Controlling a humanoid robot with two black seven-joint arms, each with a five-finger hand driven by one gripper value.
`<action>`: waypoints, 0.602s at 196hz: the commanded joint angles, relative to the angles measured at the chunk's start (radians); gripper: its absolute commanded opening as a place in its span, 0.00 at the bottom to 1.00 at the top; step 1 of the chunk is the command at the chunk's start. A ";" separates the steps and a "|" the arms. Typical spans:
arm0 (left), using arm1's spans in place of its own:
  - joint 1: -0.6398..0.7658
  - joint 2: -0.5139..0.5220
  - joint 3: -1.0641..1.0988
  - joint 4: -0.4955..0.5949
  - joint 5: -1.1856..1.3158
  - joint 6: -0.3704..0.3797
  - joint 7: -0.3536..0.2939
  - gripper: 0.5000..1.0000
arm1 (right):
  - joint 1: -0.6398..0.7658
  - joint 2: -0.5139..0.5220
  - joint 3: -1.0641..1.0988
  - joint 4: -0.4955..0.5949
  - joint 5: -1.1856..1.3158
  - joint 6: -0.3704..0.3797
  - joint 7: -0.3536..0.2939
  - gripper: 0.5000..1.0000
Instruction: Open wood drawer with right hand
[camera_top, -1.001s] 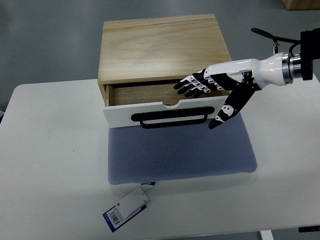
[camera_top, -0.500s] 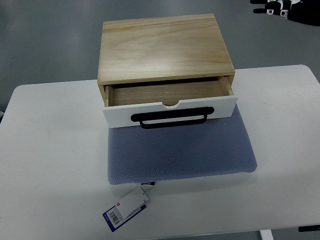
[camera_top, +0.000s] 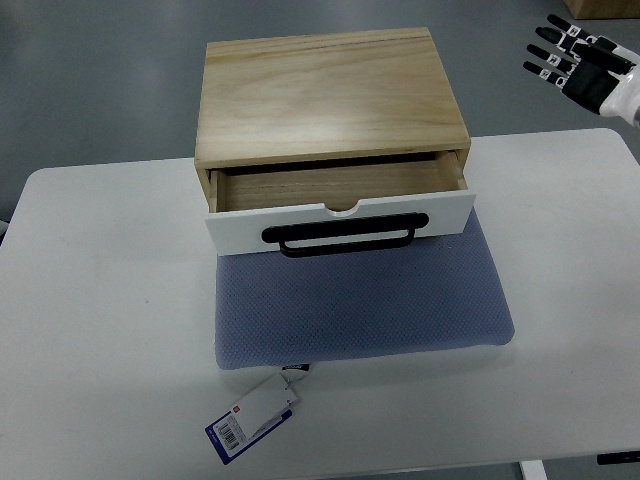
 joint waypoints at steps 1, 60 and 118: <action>0.000 0.000 0.000 0.000 0.000 0.000 0.000 1.00 | -0.019 0.026 -0.001 -0.013 0.058 -0.033 0.006 0.90; 0.000 0.000 0.000 0.000 0.000 0.000 0.000 1.00 | -0.058 0.062 -0.006 -0.017 0.104 -0.124 0.016 0.90; 0.000 0.000 0.000 0.000 0.000 0.000 0.000 1.00 | -0.078 0.078 -0.012 -0.013 0.104 -0.104 0.016 0.90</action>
